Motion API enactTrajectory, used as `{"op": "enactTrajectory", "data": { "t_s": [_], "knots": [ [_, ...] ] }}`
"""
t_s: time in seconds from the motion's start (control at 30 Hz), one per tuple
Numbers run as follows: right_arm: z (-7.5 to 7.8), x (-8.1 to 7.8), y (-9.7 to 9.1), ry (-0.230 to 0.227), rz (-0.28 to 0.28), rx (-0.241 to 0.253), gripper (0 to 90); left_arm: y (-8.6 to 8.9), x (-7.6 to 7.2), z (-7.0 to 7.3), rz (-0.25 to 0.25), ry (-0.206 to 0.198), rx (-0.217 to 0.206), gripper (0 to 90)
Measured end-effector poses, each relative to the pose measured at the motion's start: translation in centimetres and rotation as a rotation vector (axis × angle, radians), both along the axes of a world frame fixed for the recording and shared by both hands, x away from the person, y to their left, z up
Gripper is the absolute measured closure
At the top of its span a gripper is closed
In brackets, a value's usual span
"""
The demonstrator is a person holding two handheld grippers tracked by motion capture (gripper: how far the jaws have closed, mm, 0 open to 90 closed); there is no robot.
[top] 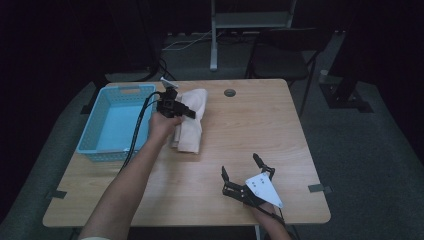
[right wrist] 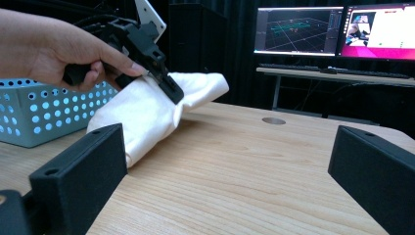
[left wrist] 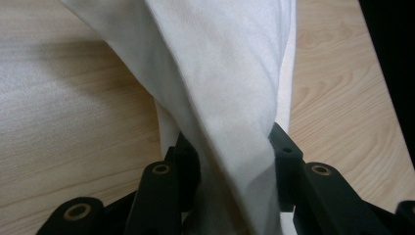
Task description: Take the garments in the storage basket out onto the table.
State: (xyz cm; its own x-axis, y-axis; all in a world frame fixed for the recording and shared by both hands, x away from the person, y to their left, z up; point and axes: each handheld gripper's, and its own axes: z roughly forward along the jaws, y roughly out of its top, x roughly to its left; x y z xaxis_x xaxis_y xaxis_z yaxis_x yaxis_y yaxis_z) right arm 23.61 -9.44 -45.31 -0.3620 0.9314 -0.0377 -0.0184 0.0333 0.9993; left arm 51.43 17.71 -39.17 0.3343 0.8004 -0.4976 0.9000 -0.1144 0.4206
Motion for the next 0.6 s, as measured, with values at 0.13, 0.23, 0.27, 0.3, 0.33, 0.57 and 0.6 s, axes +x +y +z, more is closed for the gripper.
{"op": "enactTrajectory", "data": {
  "t_s": [0.13, 0.23, 0.27, 0.3, 0.33, 0.57, 0.6],
  "knots": [
    [0.0, 0.0, 0.0, 0.000, 0.000, 0.000, 0.5, 0.1, 0.0, -0.8, 0.005, 0.011, -0.009, 65.6],
    [0.0, 0.0, 0.0, 0.000, 0.001, 0.000, 0.5, 0.0, 0.0, -1.3, 0.000, 0.025, -0.003, 65.6],
    [0.0, 0.0, 0.0, -0.001, 0.001, 0.000, 0.5, 0.0, 0.0, -1.5, -0.001, 0.028, 0.001, 65.5],
    [0.0, 0.0, 0.0, -0.001, 0.001, 0.000, 0.5, 0.0, 0.0, -1.6, -0.001, 0.027, 0.001, 65.5],
    [0.0, 0.0, 0.0, 0.000, 0.001, 0.000, 0.5, 0.0, 0.0, -1.7, -0.001, 0.032, -0.003, 65.6],
    [0.0, 0.0, 0.0, -0.002, 0.001, -0.001, 0.5, -0.2, -0.2, -2.2, -0.005, 0.030, 0.004, 65.5],
    [0.0, 0.0, 0.0, -0.002, 0.001, -0.001, 0.5, -0.2, -0.3, -2.3, -0.006, 0.028, 0.007, 65.5]
  ]
}}
